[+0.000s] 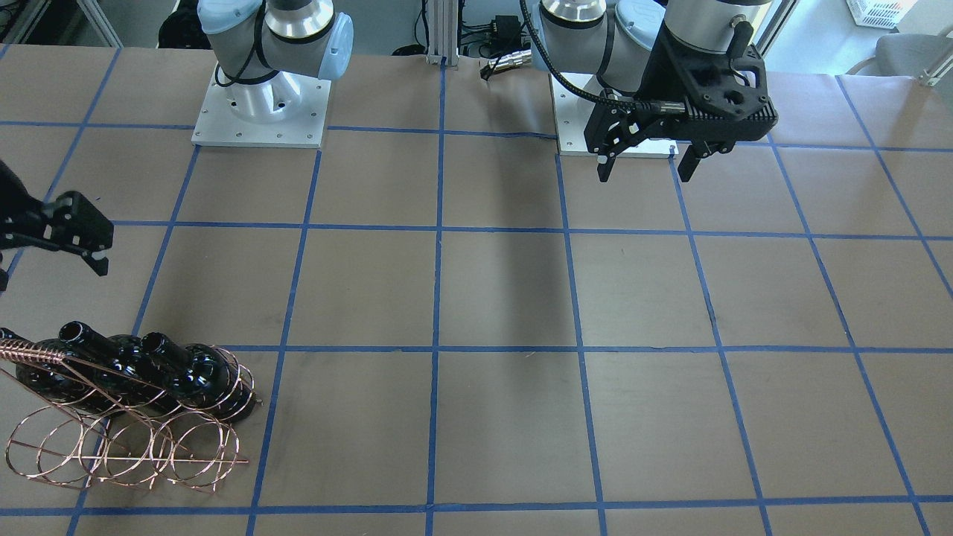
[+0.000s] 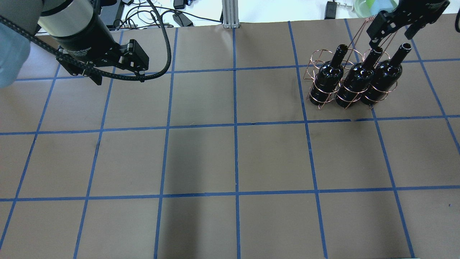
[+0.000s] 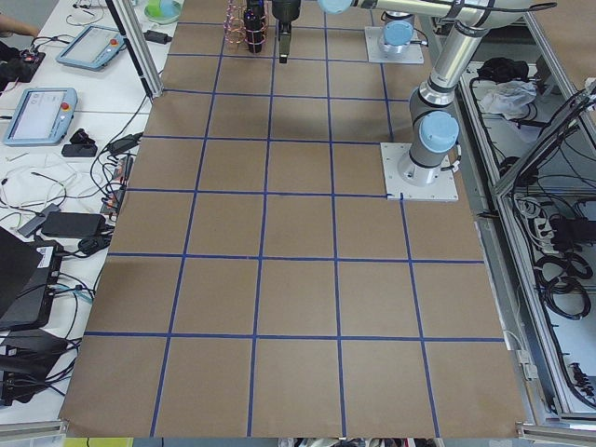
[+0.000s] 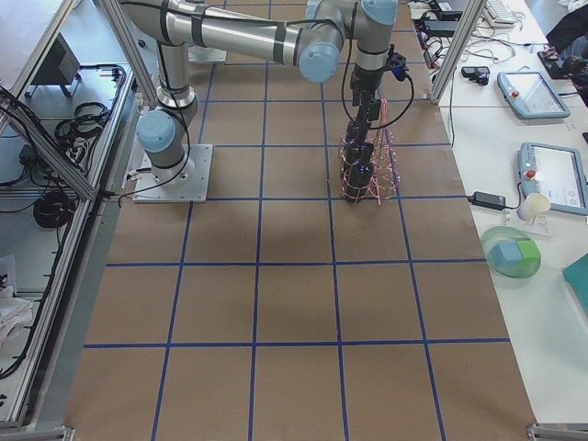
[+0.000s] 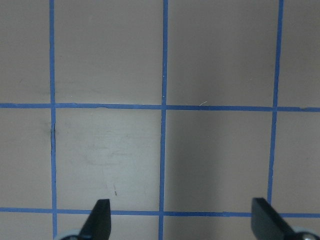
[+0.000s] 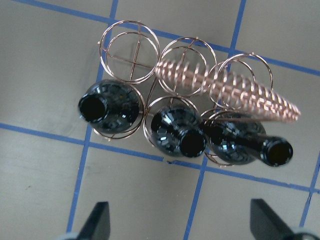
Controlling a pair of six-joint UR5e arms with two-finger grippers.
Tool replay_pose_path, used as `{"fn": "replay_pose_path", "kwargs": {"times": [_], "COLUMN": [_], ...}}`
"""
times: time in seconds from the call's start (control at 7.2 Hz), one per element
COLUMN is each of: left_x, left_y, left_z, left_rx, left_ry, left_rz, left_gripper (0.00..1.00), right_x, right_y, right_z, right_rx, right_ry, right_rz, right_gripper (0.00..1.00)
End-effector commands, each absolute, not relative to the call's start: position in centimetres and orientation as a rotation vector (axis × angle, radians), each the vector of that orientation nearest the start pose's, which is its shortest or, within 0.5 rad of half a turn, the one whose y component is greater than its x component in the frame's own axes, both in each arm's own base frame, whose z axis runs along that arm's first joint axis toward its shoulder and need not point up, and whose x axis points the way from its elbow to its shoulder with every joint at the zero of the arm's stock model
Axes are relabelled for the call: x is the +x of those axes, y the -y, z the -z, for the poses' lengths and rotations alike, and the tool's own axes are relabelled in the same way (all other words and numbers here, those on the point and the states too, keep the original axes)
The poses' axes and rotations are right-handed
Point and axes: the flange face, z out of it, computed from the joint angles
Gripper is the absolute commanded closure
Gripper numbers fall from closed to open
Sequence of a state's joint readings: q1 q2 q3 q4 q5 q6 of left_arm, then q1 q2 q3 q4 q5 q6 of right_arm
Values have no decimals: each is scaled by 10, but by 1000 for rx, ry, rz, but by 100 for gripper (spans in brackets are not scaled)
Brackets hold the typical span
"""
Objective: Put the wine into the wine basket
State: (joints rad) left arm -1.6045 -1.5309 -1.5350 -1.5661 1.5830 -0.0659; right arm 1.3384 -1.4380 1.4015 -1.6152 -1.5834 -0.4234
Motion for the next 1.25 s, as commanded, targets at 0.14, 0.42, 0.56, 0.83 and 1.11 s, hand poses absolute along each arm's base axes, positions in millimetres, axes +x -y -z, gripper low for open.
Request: {"fn": "replay_pose_path", "kwargs": {"times": [0.14,0.42,0.56,0.83,1.11], "left_x": [-148,-148,-148,-148,-148], "left_y": [477,477,476,476,476], "left_z": [-526,-526,-526,-526,-526], "left_rx": [-51,-51,-51,-51,-51], "left_ry": [-3130,-3130,-3130,-3130,-3130], "left_rz": [128,128,128,128,128], "left_gripper": [0,0,0,0,0], "right_x": [55,112,123,136,141], "right_y": [503,492,487,482,483], "right_z": [-566,-564,-551,-542,-539], "right_rx": [147,91,71,200,145], "right_ry": [-3105,-3121,-3185,-3184,-3174], "right_rz": [128,116,84,68,55], "right_gripper": [0,0,0,0,0]}}
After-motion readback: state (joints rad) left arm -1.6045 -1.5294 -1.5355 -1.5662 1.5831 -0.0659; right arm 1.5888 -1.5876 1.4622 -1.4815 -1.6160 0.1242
